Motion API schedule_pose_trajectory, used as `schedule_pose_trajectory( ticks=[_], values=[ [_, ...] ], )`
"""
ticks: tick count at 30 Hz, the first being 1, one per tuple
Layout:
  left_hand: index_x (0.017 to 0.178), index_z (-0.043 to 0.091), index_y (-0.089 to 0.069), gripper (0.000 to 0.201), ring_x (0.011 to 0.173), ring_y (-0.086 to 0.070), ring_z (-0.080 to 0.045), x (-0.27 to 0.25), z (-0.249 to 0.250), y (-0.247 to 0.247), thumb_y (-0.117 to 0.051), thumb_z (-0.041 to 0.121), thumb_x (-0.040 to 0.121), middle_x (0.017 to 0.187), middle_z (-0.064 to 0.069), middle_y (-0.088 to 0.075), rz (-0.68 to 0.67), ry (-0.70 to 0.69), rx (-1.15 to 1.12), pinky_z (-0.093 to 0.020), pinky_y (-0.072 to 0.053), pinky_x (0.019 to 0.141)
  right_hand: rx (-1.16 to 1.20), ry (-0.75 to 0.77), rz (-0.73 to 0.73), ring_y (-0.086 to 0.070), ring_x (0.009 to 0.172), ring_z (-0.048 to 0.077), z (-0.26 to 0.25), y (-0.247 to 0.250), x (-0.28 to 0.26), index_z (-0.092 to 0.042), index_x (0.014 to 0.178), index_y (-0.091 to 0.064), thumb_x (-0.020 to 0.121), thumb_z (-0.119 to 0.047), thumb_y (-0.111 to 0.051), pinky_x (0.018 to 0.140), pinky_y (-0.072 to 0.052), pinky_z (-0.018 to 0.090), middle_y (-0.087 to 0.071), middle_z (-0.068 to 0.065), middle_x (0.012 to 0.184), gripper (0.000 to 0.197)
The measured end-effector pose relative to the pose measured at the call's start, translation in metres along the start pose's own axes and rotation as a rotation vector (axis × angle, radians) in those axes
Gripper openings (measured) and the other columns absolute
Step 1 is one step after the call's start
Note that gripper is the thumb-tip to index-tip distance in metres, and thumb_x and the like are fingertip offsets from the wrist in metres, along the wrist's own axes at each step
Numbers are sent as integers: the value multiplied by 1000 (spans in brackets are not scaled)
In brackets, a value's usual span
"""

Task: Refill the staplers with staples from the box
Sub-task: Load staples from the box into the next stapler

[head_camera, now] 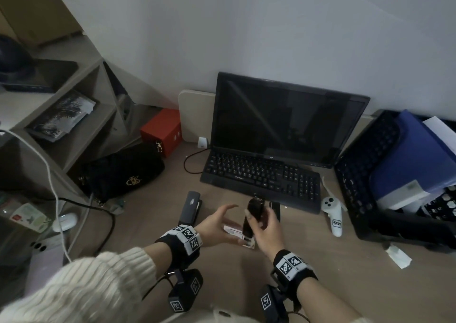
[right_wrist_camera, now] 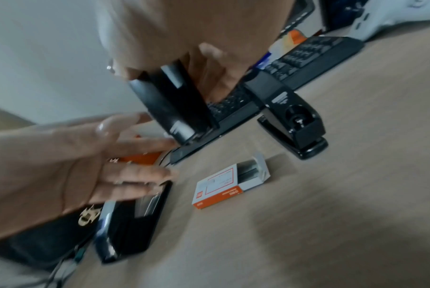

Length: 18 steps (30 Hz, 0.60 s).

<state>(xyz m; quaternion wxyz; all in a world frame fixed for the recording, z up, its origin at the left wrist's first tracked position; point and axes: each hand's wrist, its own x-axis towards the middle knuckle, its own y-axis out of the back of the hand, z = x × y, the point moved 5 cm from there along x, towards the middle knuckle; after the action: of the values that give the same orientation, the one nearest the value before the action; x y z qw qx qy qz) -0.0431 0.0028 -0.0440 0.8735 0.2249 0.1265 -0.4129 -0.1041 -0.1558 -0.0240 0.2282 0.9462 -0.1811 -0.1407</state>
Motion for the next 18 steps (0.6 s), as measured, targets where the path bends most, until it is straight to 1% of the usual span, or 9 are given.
schedule_pose_trajectory(
  ticks=[2,4,7,8,10,11,14,16,18],
  values=[
    [149,37,-19,103,92,-68,-6,-2,0,0,-87,34,71,126,6,-64,-22,-2,50,-28,-54,93,18,-11,174,-61,99,15,11,17,5,-22,116,-53,75,-73,-50,88,-52,38,-63,-3,108,65],
    [149,34,-19,101,88,-65,-3,-3,-3,1,-85,35,74,124,8,-64,-27,12,106,-26,-53,91,14,-44,300,-61,99,20,22,34,10,-22,121,-51,80,-76,-40,87,-52,43,-60,1,110,69],
    [148,32,-23,90,88,-68,-5,1,-12,6,-81,32,79,118,9,-66,13,51,95,-29,-55,92,-26,-164,389,-54,116,29,40,55,17,-21,140,-39,92,-63,-33,98,-44,47,-53,8,127,64],
    [147,31,-25,86,87,-69,-7,4,-14,7,-80,32,81,116,9,-67,33,66,86,-28,-55,89,-23,-214,396,-53,116,31,49,61,19,-19,140,-39,93,-61,-31,100,-43,48,-53,10,127,63],
    [145,29,-30,77,82,-69,-10,8,-16,10,-77,30,84,112,6,-69,83,94,72,-24,-54,80,-21,-305,375,-57,109,35,69,67,23,-15,129,-49,91,-62,-27,97,-45,51,-58,14,117,63],
    [143,28,-32,73,80,-69,-11,9,-17,11,-76,28,85,110,4,-69,100,107,63,-22,-53,75,-39,-365,342,-58,106,37,79,68,24,-13,124,-52,91,-63,-26,95,-45,50,-59,16,114,65],
    [139,27,-38,57,79,-67,-9,11,-20,14,-68,24,91,111,1,-68,124,145,47,-17,-50,66,-116,-526,236,-59,106,39,111,62,27,-9,123,-54,90,-67,-24,96,-46,48,-60,20,118,73],
    [136,25,-43,46,77,-65,-9,12,-22,20,-62,21,94,111,-1,-66,172,165,48,-19,-51,65,-149,-571,207,-62,100,38,125,59,27,-6,117,-58,87,-71,-22,93,-49,47,-65,20,112,80],
    [132,23,-47,39,77,-67,-13,12,-23,26,-58,20,94,109,-2,-66,228,177,40,-27,-57,71,-212,-585,190,-63,97,37,131,58,27,-4,114,-61,87,-71,-19,92,-49,46,-67,20,106,84]
  ],
)
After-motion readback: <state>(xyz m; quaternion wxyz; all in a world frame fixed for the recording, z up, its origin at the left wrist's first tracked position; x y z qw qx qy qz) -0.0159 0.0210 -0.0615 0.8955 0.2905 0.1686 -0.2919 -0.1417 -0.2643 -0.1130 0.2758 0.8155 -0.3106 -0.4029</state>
